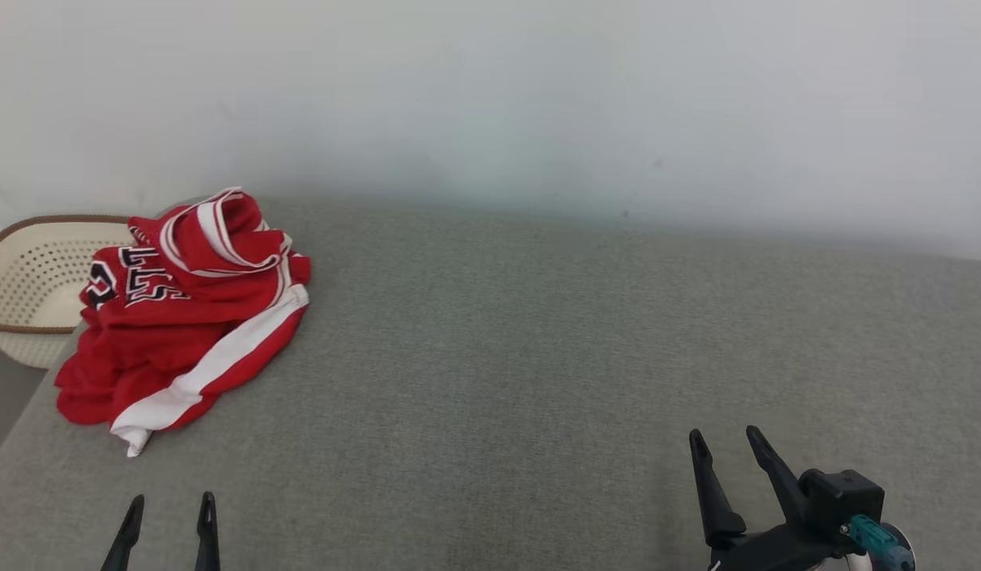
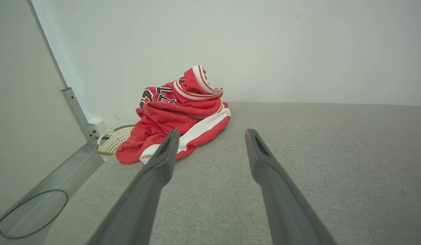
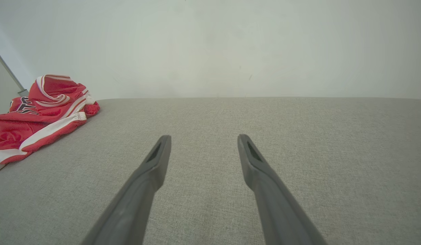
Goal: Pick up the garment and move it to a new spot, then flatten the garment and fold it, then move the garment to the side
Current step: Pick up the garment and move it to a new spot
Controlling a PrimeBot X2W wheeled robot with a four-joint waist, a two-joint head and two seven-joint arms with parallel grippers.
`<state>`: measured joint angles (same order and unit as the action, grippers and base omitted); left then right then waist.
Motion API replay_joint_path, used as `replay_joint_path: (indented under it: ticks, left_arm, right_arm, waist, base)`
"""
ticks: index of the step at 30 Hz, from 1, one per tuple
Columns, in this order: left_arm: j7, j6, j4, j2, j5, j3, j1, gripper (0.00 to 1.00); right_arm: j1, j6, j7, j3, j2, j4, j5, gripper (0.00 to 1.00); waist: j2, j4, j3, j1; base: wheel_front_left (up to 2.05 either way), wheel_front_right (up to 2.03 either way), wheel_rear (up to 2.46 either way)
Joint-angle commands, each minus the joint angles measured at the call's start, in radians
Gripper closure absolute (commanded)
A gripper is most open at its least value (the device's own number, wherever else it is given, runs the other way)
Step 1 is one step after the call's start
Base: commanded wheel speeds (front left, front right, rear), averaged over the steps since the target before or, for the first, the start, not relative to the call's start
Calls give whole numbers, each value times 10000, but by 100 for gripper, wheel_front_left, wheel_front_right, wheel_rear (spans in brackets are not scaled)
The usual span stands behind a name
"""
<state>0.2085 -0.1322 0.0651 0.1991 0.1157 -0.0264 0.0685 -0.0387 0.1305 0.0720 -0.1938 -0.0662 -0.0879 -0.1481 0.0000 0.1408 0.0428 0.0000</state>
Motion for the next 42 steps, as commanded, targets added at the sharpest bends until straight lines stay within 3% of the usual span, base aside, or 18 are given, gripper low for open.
replay_joint_path:
  ticks: [1, 19, 34, 42]
  left_arm:
    - [-18, -37, 34, 96, 60, 74, 184, 0]
    - [-391, -319, 432, 449, 255, 465, 520, 0]
    - [-288, -585, 641, 445, 408, 638, 787, 0]
    - [-218, -350, 505, 405, 633, 418, 148, 0]
  right_arm:
    - [91, 4, 55, -45, 22, -30, -45, 0]
    - [113, 4, 298, -383, 92, -437, -286, 0]
    - [-366, 4, 405, -961, -41, -795, -447, 0]
    - [-269, 4, 494, -926, -66, -871, -562, 0]
  waist:
    - [0, 701, 63, 0]
    - [0, 3096, 385, 0]
    - [0, 3308, 234, 0]
    - [0, 3211, 303, 0]
  base:
    - [0, 0, 0]
    - [0, 0, 0]
    - [0, 0, 0]
    - [0, 0, 0]
